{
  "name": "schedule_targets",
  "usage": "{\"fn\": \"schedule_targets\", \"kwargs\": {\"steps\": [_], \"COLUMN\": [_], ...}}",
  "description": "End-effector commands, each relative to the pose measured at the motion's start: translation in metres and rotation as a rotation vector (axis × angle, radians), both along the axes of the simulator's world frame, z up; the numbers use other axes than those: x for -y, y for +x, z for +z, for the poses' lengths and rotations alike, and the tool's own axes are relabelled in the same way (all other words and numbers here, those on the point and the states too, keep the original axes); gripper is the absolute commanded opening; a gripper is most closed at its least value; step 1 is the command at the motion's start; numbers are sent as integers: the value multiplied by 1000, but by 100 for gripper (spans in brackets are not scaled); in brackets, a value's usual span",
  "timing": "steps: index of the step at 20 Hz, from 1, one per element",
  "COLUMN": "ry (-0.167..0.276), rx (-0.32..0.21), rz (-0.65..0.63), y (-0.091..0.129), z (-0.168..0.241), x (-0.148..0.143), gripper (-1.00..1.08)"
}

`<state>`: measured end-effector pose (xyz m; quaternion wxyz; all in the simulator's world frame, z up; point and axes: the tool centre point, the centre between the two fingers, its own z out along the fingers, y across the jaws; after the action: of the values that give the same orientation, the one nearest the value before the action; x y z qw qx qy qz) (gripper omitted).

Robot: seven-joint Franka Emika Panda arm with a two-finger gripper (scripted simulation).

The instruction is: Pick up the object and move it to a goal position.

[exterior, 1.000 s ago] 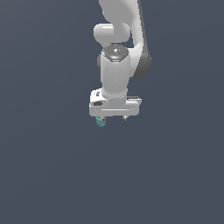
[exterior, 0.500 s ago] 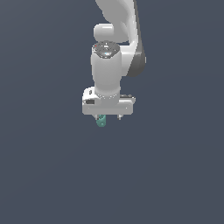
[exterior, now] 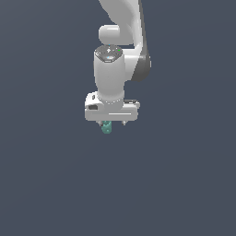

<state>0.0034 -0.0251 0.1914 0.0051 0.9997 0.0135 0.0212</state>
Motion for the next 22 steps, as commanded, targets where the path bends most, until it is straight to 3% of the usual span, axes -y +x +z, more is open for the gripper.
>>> {"fn": "schedule_targets", "kwargs": {"steps": [1,15,22], "ry": [0,2,4], "rx": [-4,-35,-43], "rz": [15,185,230], "y": [-5,-72,-92], "z": [-6,-67,-81], "x": [4,36,42], "gripper": [100,100,100]}}
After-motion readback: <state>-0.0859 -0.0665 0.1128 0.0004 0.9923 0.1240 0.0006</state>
